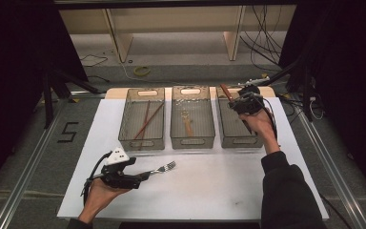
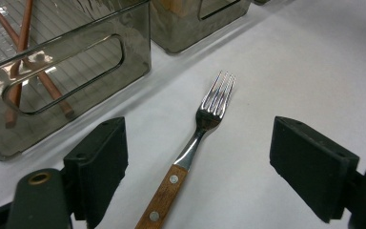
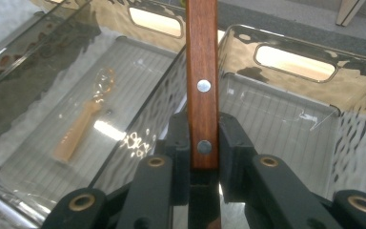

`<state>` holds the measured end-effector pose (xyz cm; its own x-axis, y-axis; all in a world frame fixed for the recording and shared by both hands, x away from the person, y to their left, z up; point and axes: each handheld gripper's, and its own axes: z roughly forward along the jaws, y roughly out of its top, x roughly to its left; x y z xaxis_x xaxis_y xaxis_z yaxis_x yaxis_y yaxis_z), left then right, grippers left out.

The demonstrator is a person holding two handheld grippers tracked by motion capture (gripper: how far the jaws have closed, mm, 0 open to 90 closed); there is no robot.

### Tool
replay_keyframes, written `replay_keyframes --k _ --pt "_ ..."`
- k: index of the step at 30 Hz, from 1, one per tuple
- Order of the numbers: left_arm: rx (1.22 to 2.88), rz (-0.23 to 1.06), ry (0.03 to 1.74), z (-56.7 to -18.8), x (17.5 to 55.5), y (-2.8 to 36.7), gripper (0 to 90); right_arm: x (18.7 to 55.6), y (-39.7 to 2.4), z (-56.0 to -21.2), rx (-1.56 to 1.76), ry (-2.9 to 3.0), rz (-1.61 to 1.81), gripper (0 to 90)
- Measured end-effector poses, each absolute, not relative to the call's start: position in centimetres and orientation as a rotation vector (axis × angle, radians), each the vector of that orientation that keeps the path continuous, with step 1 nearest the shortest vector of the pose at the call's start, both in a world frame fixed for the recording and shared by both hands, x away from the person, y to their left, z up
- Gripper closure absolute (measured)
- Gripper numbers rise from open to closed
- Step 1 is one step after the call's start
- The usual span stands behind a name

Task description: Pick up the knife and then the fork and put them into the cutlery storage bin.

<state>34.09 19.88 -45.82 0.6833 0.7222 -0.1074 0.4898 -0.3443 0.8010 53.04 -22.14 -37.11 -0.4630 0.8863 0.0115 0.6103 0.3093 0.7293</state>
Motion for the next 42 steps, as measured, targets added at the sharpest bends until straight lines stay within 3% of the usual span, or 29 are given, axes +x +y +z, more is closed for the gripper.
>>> replay_keyframes --k 24,31,38,42 --pt "2.050 0.333 0.933 -46.0 34.4 19.9 20.6 55.6 -22.2 -39.2 1.457 2.149 0.857 76.5" --pt "2.051 0.332 0.937 -46.0 34.4 20.0 20.6 55.7 -22.3 -39.2 1.499 2.141 0.882 54.8" --pt "2.072 0.329 0.940 -45.9 34.6 20.2 20.8 54.4 -22.4 -38.2 1.447 2.187 0.944 44.1" --pt "2.102 0.323 0.935 -45.8 34.7 20.2 20.9 52.7 -21.9 -37.6 1.352 2.255 0.986 42.4"
